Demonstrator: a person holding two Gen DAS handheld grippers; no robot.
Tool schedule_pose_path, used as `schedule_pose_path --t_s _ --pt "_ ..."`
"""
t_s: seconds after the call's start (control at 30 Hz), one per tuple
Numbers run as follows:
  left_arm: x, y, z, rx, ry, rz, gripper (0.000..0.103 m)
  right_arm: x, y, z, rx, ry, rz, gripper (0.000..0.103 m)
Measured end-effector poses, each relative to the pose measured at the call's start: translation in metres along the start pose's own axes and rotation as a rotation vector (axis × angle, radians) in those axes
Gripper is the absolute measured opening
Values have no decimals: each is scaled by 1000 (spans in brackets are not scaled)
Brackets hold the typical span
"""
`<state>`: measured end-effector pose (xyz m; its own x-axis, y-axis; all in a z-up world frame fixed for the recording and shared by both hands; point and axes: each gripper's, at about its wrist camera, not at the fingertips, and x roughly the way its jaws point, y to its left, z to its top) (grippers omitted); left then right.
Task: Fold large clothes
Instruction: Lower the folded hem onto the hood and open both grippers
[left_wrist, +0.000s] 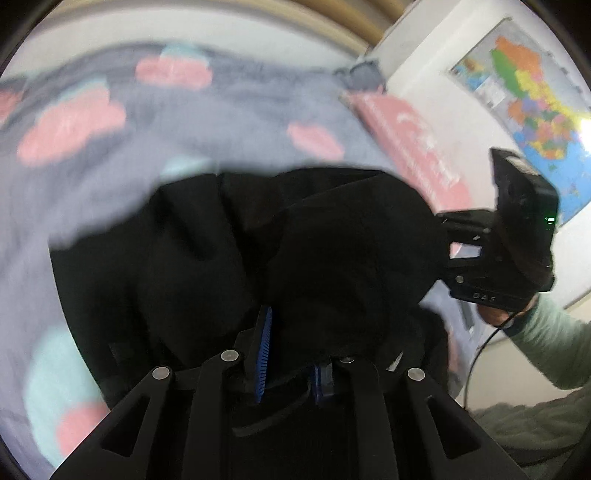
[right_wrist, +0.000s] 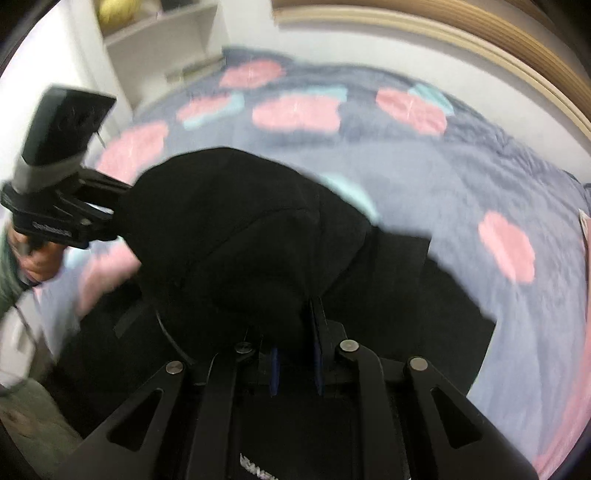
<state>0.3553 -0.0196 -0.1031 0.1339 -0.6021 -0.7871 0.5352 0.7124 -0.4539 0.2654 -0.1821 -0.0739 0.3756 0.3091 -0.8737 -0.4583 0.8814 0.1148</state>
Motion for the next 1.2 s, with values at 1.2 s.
schedule_pose_path --t_s 1.2 --pt "52 50 -36 -348 7 -24 50 88 -13 2 348 108 -10 62"
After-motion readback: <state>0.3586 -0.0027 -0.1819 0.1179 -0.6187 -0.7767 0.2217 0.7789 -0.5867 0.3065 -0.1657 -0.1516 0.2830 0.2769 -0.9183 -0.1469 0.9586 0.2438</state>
